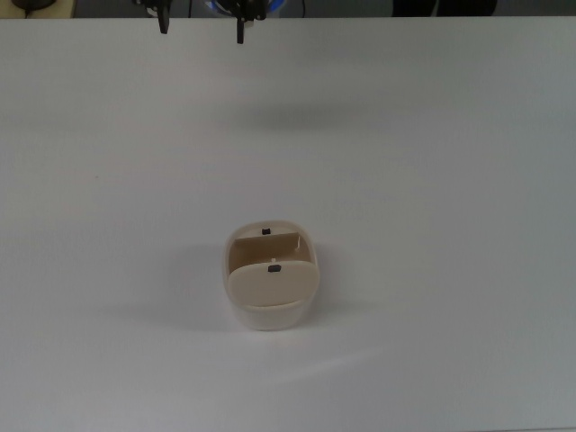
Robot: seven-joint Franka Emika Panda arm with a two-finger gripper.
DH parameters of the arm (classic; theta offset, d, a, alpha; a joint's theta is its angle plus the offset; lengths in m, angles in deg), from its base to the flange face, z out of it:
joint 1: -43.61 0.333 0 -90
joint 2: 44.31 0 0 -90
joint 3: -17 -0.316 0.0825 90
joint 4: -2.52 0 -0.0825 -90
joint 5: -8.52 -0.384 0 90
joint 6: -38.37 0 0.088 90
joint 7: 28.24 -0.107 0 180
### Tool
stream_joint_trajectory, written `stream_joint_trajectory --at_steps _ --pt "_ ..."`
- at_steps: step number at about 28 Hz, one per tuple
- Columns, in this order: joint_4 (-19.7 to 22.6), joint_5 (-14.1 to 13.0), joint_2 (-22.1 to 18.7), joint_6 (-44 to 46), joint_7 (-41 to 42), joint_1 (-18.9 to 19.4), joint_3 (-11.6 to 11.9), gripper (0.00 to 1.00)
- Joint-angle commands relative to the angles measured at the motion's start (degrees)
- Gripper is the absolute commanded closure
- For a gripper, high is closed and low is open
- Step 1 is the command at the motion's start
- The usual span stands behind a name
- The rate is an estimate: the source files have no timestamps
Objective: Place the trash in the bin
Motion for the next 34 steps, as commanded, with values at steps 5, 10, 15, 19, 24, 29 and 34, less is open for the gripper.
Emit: stream_joint_trajectory --at_steps 5,10,15,19,24,29,34 --pt "0.43 -1.24 -0.58 0.44 0.01 0.35 0.36 0.0" --pt "0.51 -1.33 -0.58 0.44 -0.08 0.35 0.28 0.0" --pt "0.51 -1.33 -0.58 0.35 0.01 0.35 0.36 0.0" --pt "0.51 -2.38 -0.66 0.35 0.1 -0.44 0.19 0.0" --pt "0.51 -2.47 -0.66 0.09 0.27 -1.23 -0.25 0.0" --pt "0.51 -4.05 -0.75 0.17 2.03 -2.55 -0.34 0.0" --pt "0.51 -4.4 -1.1 0.09 2.47 -2.46 -0.34 0.0"
